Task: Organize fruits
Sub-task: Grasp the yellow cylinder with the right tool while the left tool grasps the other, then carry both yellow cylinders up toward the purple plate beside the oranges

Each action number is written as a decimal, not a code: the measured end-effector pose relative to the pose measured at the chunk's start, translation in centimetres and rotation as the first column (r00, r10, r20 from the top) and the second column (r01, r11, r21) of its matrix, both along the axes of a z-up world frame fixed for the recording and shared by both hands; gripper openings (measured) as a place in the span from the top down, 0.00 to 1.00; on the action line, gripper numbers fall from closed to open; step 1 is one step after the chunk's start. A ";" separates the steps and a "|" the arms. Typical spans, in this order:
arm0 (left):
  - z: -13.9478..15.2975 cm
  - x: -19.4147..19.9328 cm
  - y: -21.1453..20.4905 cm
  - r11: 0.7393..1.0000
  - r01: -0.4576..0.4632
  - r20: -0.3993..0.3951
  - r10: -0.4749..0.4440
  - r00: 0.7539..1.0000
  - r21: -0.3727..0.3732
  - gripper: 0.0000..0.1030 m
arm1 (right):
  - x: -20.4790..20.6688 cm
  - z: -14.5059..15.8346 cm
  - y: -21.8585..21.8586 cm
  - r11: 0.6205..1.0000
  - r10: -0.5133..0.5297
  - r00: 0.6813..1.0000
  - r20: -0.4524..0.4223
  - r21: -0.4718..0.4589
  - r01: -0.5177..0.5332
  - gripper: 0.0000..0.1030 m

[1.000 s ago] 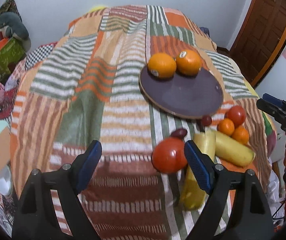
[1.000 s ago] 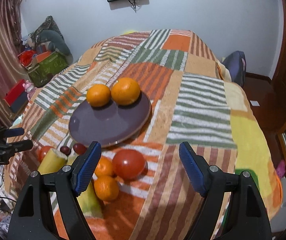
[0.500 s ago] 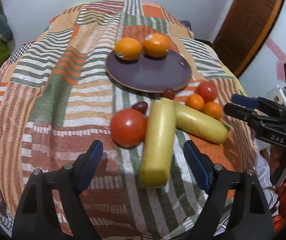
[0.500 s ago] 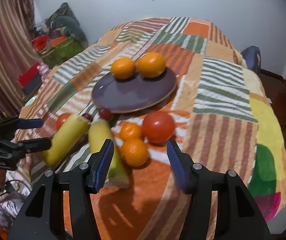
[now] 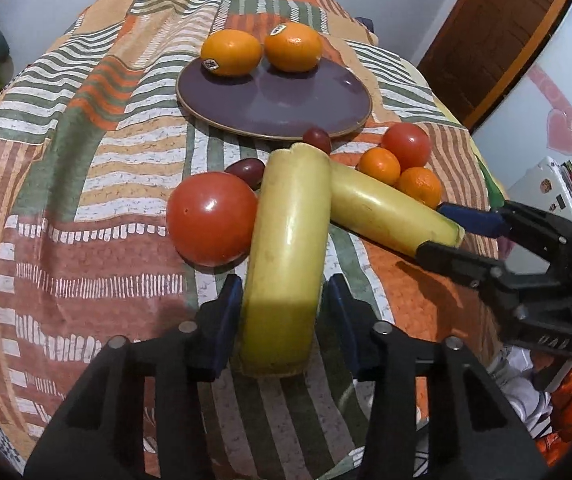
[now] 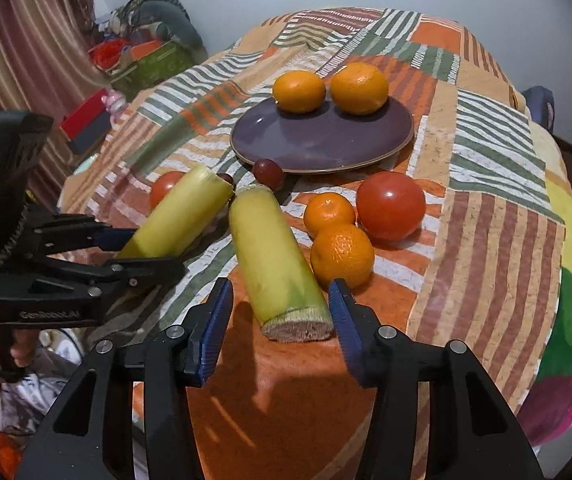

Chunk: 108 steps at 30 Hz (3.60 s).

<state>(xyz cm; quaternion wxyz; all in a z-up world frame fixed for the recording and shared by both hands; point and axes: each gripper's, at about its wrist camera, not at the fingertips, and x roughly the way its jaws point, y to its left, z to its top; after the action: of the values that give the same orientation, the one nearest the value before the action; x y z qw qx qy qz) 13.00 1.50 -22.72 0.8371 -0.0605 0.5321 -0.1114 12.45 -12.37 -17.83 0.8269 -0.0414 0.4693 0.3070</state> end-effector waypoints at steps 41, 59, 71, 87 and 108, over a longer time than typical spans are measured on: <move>-0.6 0.2 -0.3 0.998 0.064 -0.019 -0.064 0.998 -0.012 0.65 | 0.3 0.0 0.5 0.991 0.119 0.992 -0.029 -0.059 -0.120 0.65; -0.5 0.0 -0.2 0.998 0.056 -0.014 -0.056 0.998 -0.020 0.65 | 0.7 -0.6 1.3 0.986 0.131 0.990 -0.060 -0.096 -0.136 0.63; 1.8 0.1 0.0 0.999 0.043 0.041 -0.042 0.998 -0.030 0.65 | -0.6 1.6 0.4 0.996 0.077 0.996 0.038 -0.041 -0.076 0.65; 7.9 3.4 1.0 1.000 0.011 0.203 -0.005 0.979 -0.030 0.65 | 2.6 6.9 0.6 0.999 0.022 0.979 0.202 0.037 -0.030 0.65; 6.0 13.2 1.5 1.000 0.005 0.154 -0.009 0.988 0.023 0.65 | 9.7 4.3 2.7 1.000 0.004 0.989 0.145 0.013 -0.006 0.65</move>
<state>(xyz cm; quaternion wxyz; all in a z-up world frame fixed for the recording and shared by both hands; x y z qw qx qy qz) 26.18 3.04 -16.74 0.8760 -0.0404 0.4671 -0.1129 22.19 -9.71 -13.50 0.8585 -0.0591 0.4056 0.3083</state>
